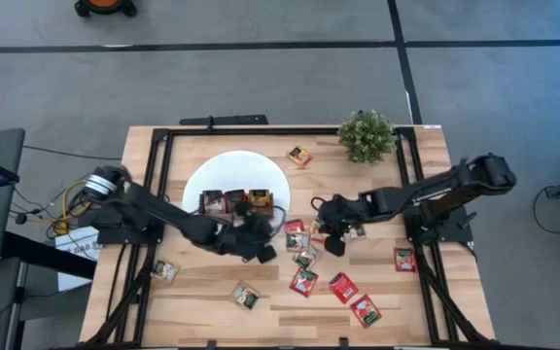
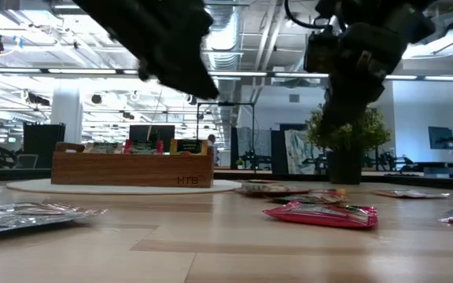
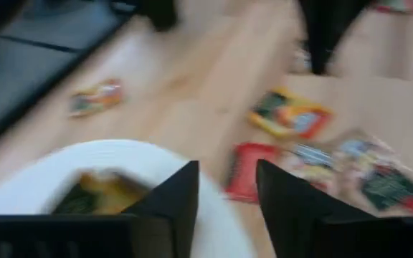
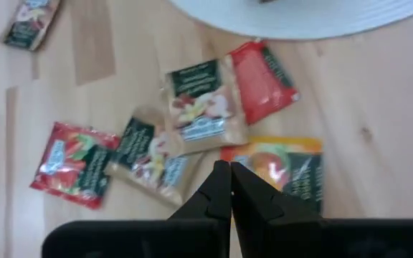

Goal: Pick & Place Tea
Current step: Put the yellow tea bag into the right section of the wooden organizer

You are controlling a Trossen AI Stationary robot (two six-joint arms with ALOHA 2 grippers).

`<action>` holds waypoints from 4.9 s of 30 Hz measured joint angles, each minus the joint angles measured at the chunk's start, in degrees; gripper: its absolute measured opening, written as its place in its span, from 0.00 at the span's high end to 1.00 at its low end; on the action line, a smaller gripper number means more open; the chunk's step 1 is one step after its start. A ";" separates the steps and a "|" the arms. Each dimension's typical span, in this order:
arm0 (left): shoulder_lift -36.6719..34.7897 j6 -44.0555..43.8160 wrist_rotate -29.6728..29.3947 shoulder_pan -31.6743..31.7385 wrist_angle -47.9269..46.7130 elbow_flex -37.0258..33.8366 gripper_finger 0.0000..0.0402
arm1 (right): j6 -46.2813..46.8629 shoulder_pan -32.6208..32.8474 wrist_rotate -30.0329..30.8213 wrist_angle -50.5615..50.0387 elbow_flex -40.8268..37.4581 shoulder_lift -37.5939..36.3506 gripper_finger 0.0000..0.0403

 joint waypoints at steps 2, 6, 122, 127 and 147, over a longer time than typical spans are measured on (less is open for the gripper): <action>3.65 3.52 5.97 1.07 7.56 -0.02 0.62 | 2.98 0.30 -0.02 -1.58 0.02 0.71 1.00; 10.34 8.00 16.86 2.89 22.55 -0.01 0.61 | 6.21 -1.65 1.83 -5.32 -0.12 2.10 0.98; 19.03 12.03 23.24 11.87 18.53 16.06 1.00 | 5.68 22.51 46.34 -20.06 6.84 7.58 0.72; 13.35 12.85 17.35 10.24 6.91 16.07 1.00 | 10.82 25.17 46.77 -23.65 6.82 6.70 0.57; -17.46 22.87 12.77 11.91 27.27 -27.76 1.00 | 9.26 29.01 49.72 -19.83 6.76 7.12 0.58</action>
